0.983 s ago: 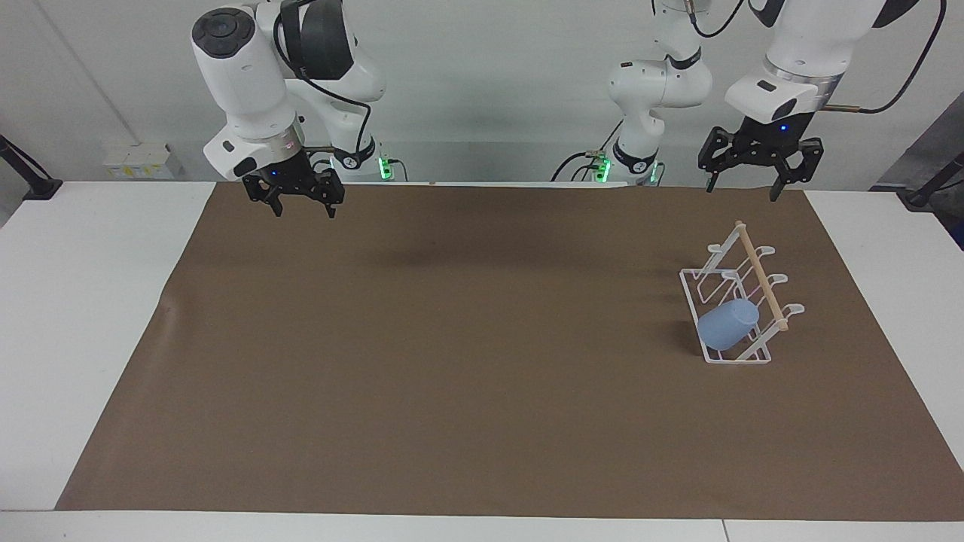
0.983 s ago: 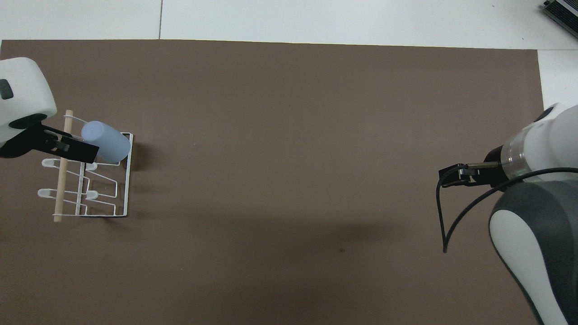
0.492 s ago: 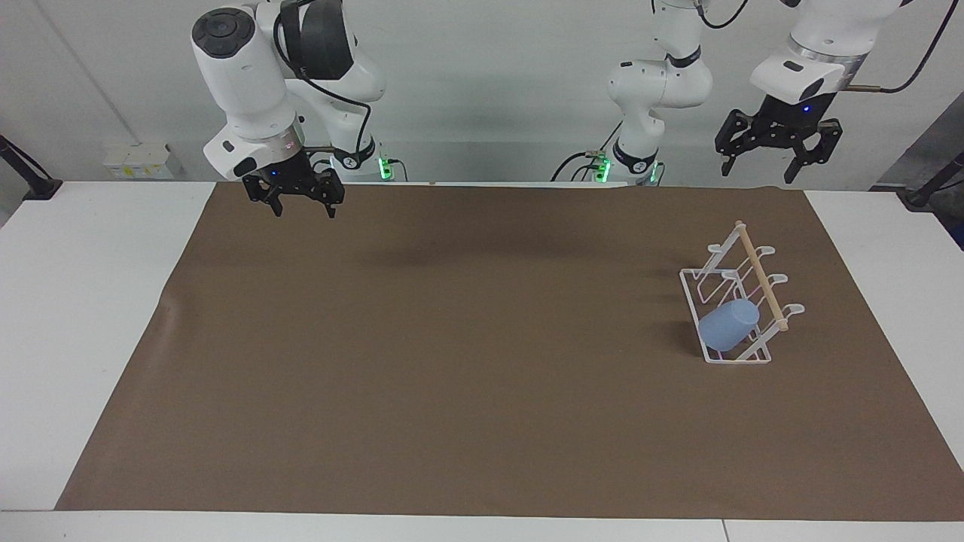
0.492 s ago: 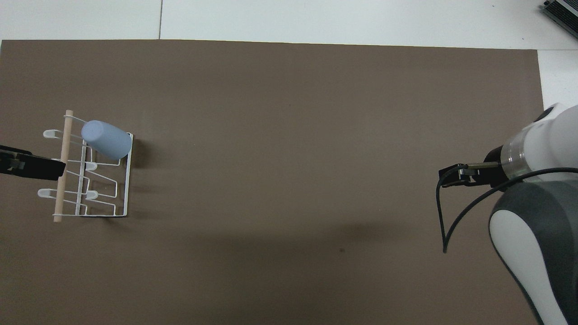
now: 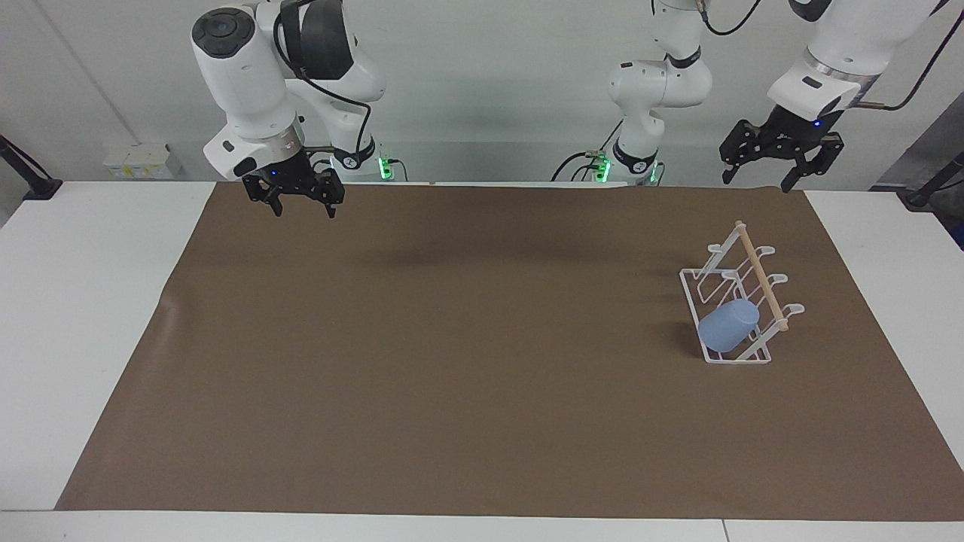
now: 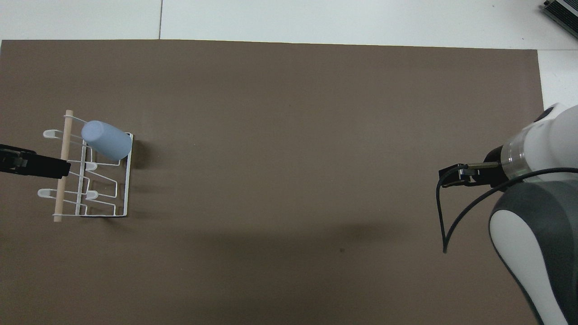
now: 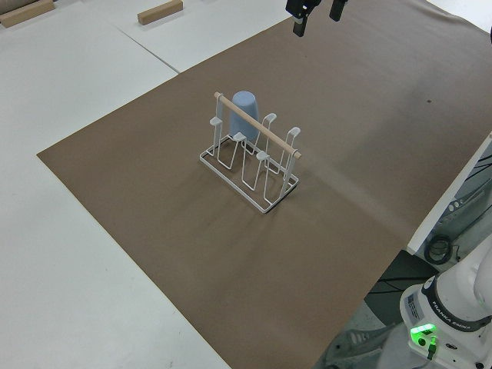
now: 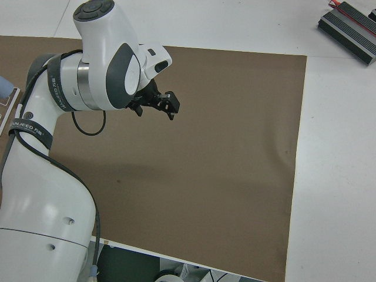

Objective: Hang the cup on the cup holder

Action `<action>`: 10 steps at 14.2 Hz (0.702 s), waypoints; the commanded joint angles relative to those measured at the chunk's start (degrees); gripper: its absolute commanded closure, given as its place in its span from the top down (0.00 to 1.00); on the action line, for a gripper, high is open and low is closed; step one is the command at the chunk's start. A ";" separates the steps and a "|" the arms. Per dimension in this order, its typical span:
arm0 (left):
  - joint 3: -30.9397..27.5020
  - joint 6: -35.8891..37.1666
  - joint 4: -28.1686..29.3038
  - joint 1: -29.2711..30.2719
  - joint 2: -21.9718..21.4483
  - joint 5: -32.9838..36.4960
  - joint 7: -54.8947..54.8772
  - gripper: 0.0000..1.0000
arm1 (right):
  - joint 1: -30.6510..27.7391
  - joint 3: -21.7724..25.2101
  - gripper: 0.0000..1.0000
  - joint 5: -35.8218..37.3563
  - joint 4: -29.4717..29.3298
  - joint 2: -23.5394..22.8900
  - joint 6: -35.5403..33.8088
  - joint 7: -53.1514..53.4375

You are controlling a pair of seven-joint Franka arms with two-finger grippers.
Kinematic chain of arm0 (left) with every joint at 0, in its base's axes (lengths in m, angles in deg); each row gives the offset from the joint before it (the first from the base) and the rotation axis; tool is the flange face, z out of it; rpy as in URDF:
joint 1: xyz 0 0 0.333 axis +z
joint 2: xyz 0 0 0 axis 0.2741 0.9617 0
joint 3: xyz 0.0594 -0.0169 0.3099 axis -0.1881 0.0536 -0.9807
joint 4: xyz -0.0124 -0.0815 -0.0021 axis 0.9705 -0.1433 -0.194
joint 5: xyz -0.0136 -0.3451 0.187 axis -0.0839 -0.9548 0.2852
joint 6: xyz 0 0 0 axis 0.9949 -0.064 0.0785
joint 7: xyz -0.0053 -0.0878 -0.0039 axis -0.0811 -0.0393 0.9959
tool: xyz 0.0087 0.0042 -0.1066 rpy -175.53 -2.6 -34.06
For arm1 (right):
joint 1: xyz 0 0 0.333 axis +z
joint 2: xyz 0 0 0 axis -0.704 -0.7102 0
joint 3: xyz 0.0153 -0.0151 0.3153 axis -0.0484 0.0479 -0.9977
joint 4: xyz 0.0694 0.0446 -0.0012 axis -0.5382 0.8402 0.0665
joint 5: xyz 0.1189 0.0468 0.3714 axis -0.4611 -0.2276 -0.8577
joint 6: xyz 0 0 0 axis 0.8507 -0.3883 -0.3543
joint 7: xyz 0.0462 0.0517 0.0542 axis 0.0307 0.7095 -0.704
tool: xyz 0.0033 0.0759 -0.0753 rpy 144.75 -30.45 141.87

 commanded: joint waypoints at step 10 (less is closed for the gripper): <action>0.04 2.32 0.08 0.40 -0.22 -0.58 6.31 1.00 | -1.00 -0.59 1.00 -1.00 0.62 0.89 0.65 0.02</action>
